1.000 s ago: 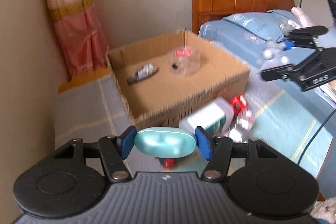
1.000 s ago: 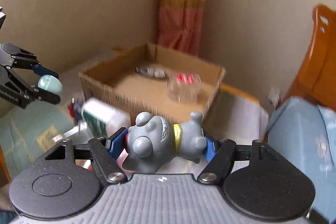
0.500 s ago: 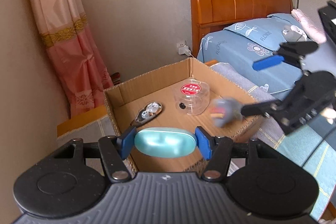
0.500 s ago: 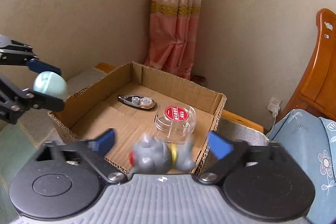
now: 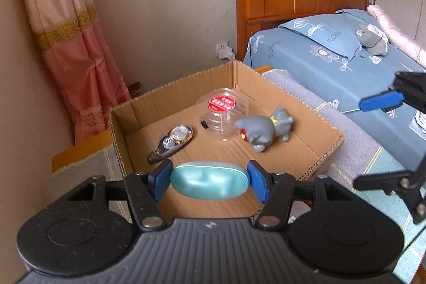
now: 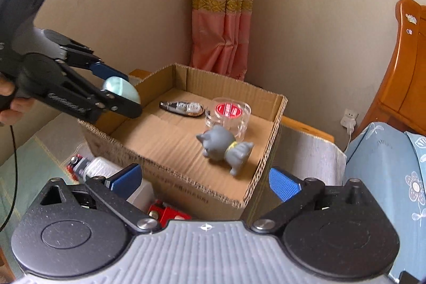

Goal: Organize rigid objects
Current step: 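Carry both items over the cardboard box and open both tools to drop them in, then withdraw both open tools from the cardboard box back over the bed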

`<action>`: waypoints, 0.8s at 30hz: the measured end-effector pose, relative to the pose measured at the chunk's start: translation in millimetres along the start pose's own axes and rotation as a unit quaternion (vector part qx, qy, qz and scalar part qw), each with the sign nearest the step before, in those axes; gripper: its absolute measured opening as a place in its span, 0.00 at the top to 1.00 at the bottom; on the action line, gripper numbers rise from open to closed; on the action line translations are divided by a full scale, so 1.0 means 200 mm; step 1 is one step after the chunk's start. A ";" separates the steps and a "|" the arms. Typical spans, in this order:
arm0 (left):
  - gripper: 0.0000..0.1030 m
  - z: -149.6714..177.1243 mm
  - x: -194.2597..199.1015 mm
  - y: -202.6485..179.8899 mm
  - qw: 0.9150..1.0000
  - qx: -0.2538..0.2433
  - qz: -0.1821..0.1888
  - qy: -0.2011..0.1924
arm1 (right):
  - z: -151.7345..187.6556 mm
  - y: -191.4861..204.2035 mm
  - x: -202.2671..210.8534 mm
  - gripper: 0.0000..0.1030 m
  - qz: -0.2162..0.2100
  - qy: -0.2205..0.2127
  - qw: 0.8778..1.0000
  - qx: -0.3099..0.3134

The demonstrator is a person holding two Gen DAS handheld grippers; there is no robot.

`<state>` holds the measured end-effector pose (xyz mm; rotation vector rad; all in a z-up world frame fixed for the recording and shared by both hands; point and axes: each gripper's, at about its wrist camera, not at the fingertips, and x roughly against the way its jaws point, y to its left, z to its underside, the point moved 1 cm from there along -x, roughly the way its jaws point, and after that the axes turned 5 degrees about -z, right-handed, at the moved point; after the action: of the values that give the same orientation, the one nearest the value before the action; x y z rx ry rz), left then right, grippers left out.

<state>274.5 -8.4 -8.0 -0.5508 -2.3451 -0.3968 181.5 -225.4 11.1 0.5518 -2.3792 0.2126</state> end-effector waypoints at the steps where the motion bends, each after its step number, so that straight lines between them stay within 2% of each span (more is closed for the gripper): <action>1: 0.41 0.00 -0.01 0.01 1.000 0.002 0.000 0.002 | 0.01 0.00 0.00 0.00 0.000 0.003 1.000 -0.003; 5: 0.39 0.01 -0.02 0.02 1.000 0.008 -0.005 0.007 | 0.08 0.03 0.00 0.00 0.003 0.021 1.000 -0.004; 7: 0.21 0.01 -0.01 0.03 1.000 0.018 -0.010 -0.001 | 0.11 0.05 0.00 0.00 0.006 0.024 1.000 -0.006; 8: 0.05 0.00 0.01 0.04 1.000 0.024 -0.013 -0.007 | 0.12 0.05 0.00 0.00 0.004 0.025 1.000 -0.009; 9: 0.02 0.00 0.02 0.04 0.999 0.028 -0.018 -0.017 | 0.13 0.05 0.00 0.00 0.002 0.025 1.000 -0.011; 11: 0.02 0.01 0.06 0.04 0.999 0.027 -0.023 -0.026 | 0.14 0.07 0.01 0.00 -0.003 0.027 1.000 -0.016; 17: 0.01 0.07 0.16 -0.01 0.998 0.024 -0.046 -0.021 | 0.18 0.14 0.04 0.00 -0.011 0.024 0.999 -0.019; 24: 0.01 0.23 0.26 -0.09 0.998 0.045 -0.037 -0.012 | 0.26 0.26 0.09 0.00 -0.008 0.019 0.999 -0.033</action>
<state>204.6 9.8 -8.8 -0.4304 -2.3985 -0.3186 115.0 -199.9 -17.2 0.5321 -2.3349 0.1356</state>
